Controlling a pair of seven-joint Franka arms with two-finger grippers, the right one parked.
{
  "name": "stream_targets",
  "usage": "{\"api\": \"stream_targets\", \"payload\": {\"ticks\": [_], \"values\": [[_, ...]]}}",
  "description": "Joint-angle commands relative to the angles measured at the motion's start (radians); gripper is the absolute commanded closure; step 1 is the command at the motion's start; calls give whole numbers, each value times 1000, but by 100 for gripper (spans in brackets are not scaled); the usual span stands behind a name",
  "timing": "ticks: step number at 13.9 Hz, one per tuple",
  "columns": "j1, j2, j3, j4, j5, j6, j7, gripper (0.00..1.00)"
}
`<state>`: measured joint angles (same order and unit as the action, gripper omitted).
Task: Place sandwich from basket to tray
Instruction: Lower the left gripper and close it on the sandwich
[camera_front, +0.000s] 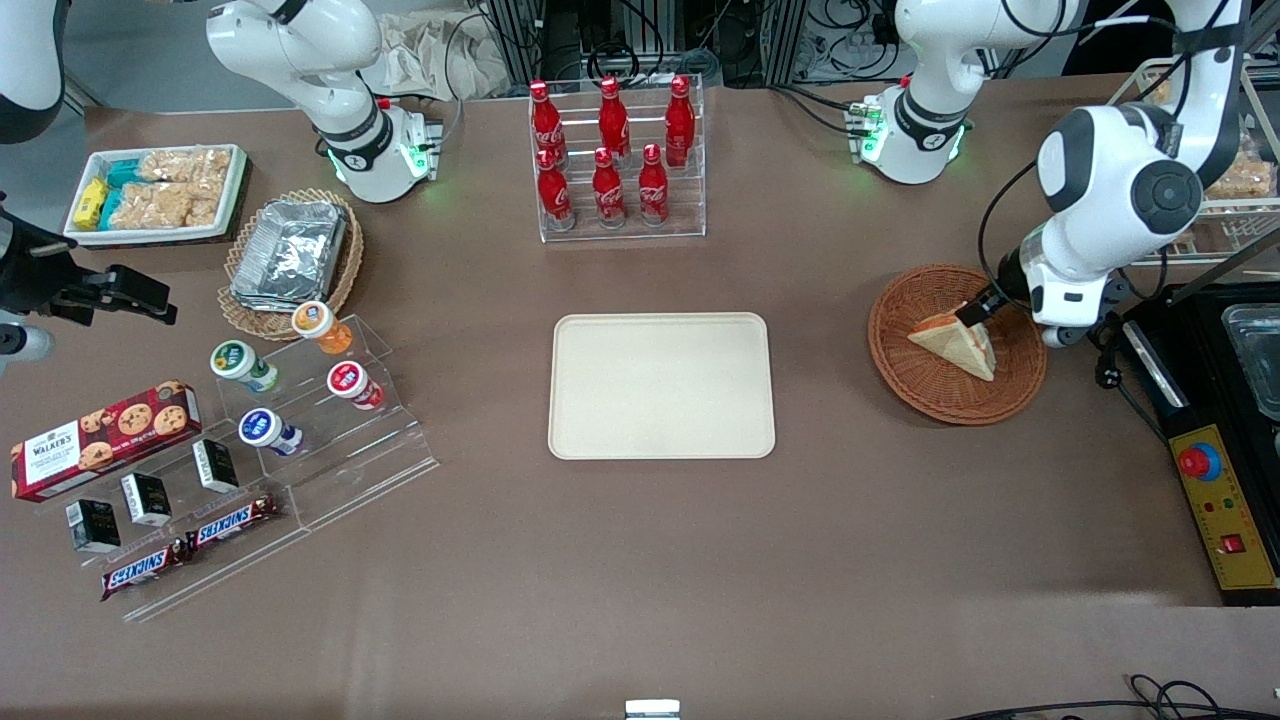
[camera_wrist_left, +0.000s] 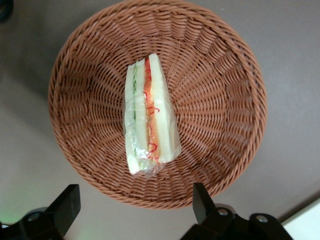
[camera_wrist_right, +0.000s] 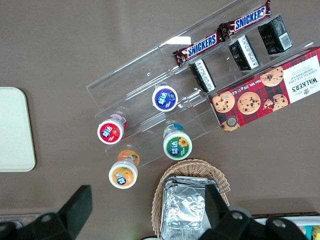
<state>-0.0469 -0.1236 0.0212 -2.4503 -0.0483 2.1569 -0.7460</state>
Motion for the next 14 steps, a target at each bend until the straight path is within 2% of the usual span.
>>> {"api": "stream_targets", "payload": {"ticks": [1,6,14], "values": [[-1,48,-3,-1,-19,52,-78,0],[4,130,-1,-3,-51,75,-208,0],[4,209,0,-25,-64,205,-266,0]]}}
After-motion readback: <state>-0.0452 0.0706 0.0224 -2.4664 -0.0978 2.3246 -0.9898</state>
